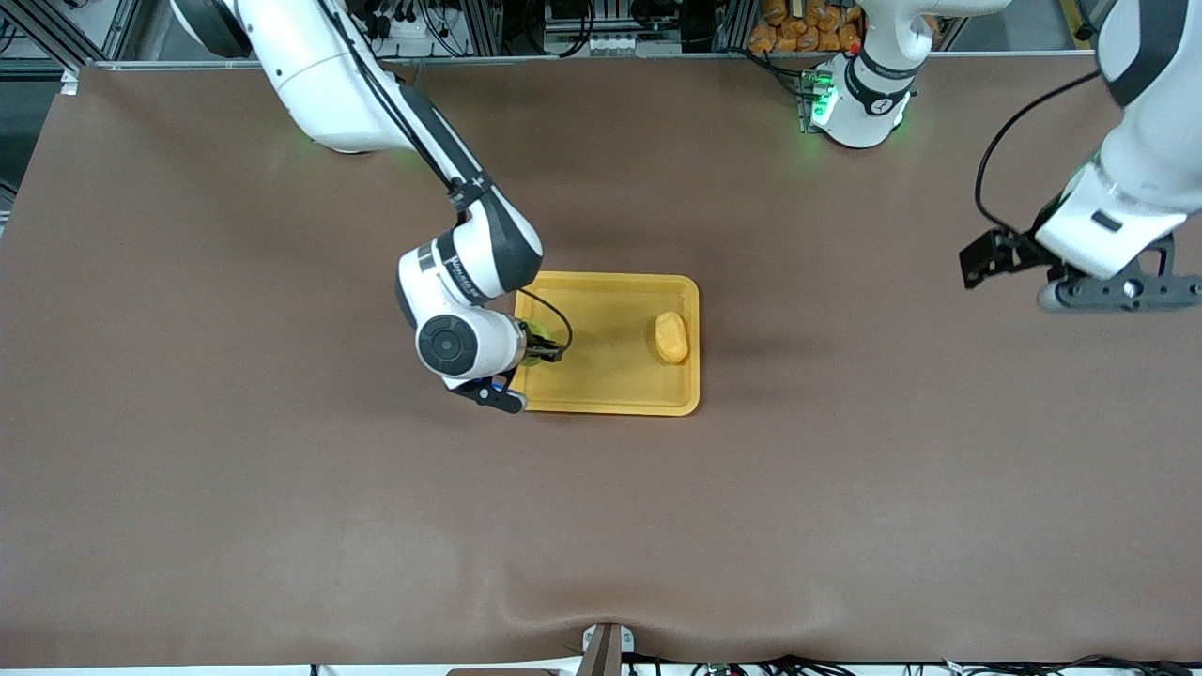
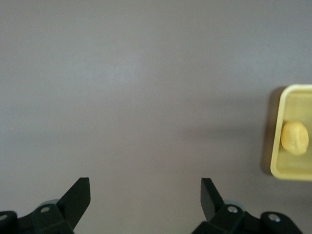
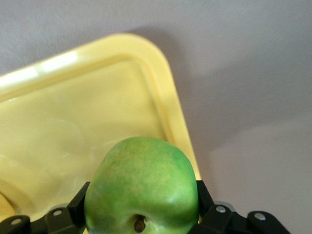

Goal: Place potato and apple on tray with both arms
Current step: 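Carry the green apple over the tray while the left gripper withdraws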

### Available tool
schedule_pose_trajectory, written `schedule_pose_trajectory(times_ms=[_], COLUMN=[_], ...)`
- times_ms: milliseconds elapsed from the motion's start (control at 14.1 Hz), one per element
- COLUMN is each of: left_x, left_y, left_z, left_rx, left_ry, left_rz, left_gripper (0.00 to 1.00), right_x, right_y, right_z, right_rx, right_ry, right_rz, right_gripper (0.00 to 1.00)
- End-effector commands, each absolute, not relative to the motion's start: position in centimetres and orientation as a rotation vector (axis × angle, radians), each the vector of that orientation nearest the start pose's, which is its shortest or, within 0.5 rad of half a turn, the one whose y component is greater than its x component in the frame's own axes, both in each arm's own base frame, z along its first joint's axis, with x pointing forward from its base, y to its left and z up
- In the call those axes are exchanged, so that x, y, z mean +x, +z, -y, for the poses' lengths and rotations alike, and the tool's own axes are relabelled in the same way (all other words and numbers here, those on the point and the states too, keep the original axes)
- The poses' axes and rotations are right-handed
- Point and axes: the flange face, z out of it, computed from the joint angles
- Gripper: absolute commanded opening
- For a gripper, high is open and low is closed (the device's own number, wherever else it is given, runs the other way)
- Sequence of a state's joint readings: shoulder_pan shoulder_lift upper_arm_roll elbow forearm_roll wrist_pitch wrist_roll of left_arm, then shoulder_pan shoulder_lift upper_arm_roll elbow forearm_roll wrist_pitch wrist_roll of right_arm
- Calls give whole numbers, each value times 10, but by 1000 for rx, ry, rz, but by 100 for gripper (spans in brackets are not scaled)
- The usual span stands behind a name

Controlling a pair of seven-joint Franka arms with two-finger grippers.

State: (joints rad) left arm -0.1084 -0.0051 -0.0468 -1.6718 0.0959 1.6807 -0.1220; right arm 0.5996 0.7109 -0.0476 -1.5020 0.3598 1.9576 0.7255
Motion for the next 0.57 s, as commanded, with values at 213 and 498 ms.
schedule_pose_trajectory(times_ms=[213,498], left_x=[523,518], left_y=[609,620], left_z=[78,66], left_rx=[-3116,-3118], left_ry=[50,80], left_rz=[-201,-217], left_gripper=[100,100], right_x=[559,558], right_y=[225,210], right_z=[-400,-399], right_rx=[-2922,-2930], right_ry=[533,542], right_rz=[-577,-586], right_gripper=[0,0])
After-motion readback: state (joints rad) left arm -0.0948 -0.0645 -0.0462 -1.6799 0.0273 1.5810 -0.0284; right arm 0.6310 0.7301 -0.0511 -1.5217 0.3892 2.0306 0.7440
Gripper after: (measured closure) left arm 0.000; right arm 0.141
